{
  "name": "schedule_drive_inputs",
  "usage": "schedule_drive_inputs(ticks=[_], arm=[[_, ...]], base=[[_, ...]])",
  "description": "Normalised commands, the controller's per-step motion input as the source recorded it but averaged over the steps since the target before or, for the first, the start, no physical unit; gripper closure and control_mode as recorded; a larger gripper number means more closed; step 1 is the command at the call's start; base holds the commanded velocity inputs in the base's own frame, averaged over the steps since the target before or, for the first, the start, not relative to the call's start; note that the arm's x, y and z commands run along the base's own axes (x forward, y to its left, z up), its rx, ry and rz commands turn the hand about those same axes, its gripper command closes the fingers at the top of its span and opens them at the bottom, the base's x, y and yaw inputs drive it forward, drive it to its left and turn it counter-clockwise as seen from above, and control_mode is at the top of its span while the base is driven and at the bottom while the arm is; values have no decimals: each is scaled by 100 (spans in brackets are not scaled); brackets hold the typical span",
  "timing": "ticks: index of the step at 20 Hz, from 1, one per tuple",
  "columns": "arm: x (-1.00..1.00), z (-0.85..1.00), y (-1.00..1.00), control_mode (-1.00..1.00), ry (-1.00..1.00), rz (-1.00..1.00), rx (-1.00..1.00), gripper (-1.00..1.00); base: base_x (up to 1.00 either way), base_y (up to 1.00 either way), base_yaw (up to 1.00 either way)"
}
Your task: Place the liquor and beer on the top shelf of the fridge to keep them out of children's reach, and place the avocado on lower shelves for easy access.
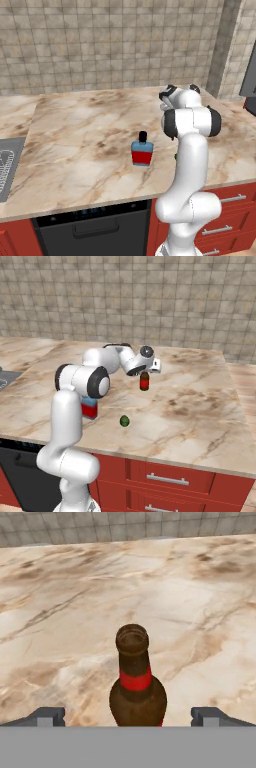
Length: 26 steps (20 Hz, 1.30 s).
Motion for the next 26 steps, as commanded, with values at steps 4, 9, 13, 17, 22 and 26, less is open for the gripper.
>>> schedule_drive_inputs(ticks=[4, 9, 13, 17, 22, 26], arm=[[18, -20, 0, -100, 0, 0, 0, -100], [16, -14, 0, -100, 0, 0, 0, -100], [17, -9, 0, -100, 0, 0, 0, -100], [17, -6, 0, -100, 0, 0, 0, -100], [16, -4, 0, -100, 0, 0, 0, -100], [17, -3, 0, -100, 0, 0, 0, -100]], base=[[0, 0, 0], [0, 0, 0], [0, 0, 0], [0, 0, 0], [0, 0, 0], [0, 0, 0]])
